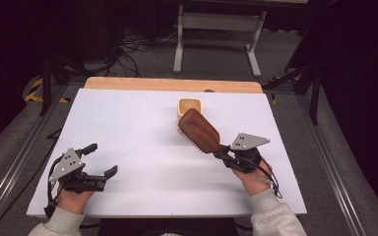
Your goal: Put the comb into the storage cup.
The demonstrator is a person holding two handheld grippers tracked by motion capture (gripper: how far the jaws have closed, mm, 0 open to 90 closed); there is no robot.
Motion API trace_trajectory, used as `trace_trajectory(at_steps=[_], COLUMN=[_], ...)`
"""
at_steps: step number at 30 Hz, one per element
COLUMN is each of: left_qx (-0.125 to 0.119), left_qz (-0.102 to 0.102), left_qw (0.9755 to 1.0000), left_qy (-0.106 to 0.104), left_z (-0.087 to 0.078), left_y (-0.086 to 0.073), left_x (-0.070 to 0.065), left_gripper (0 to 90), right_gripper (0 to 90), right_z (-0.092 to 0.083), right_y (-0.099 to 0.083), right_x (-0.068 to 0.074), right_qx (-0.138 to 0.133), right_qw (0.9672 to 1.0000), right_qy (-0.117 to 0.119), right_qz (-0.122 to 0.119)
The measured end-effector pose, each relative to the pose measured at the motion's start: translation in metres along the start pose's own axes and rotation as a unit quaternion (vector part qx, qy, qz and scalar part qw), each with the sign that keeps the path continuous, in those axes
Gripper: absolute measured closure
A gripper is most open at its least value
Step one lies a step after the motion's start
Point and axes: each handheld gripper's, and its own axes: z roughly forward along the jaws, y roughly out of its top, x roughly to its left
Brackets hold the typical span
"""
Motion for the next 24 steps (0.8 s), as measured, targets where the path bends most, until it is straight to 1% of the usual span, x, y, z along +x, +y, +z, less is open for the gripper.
trace_trajectory(at_steps=[2,3,4,6,7,9,11,13,17,20,21,23,24], left_qx=[-0.001,-0.004,-0.005,-0.007,-0.006,-0.003,0.001,0.002,0.005,0.009,0.008,0.009,0.008], left_qz=[-0.001,-0.004,-0.004,-0.005,-0.006,-0.01,-0.008,-0.007,-0.005,-0.007,-0.013,-0.015,-0.016], left_qw=[1.0,1.0,1.0,0.9999,0.9999,0.9999,0.9998,0.9998,0.9996,0.9993,0.9991,0.9987,0.9987], left_qy=[-0.003,-0.006,-0.006,-0.007,-0.009,-0.013,-0.017,-0.021,-0.028,-0.035,-0.04,-0.048,-0.048], left_z=[0.0,0.001,0.001,0.002,0.002,0.003,0.004,0.005,0.007,0.009,0.01,0.011,0.012], left_y=[0.0,0.0,0.0,0.0,0.001,0.002,0.004,0.005,0.008,0.01,0.011,0.013,0.014], left_x=[0.0,0.001,0.001,0.001,0.001,0.0,-0.001,-0.002,-0.004,-0.004,-0.005,-0.005,-0.005], left_gripper=[0.2,0.1,0.0,0.0,0.0,0.0,0.1,0.0,0.1,0.1,0.1,0.1,0.1], right_gripper=[72.3,72.3,72.3,72.3,72.3,72.3,72.3,72.3,72.2,72.2,72.2,72.2,72.2], right_z=[0.003,0.004,0.005,0.009,0.009,0.013,0.017,0.019,0.023,0.026,0.027,0.029,0.03], right_y=[0.0,0.0,0.0,-0.002,-0.002,-0.003,-0.005,-0.004,-0.005,-0.006,-0.006,-0.006,-0.006], right_x=[0.003,0.004,0.005,0.01,0.01,0.014,0.02,0.023,0.026,0.029,0.03,0.032,0.033], right_qx=[-0.006,-0.013,-0.02,-0.036,-0.036,-0.049,-0.06,-0.063,-0.068,-0.069,-0.069,-0.069,-0.07], right_qw=[1.0,0.9999,0.9997,0.9992,0.9992,0.9986,0.998,0.9977,0.9974,0.9972,0.9971,0.9971,0.997], right_qy=[0.004,0.006,0.012,0.016,0.016,0.018,0.019,0.02,0.02,0.023,0.025,0.025,0.027], right_qz=[0.001,0.0,0.002,0.001,0.001,-0.003,-0.006,-0.013,-0.015,-0.016,-0.017,-0.022,-0.023])
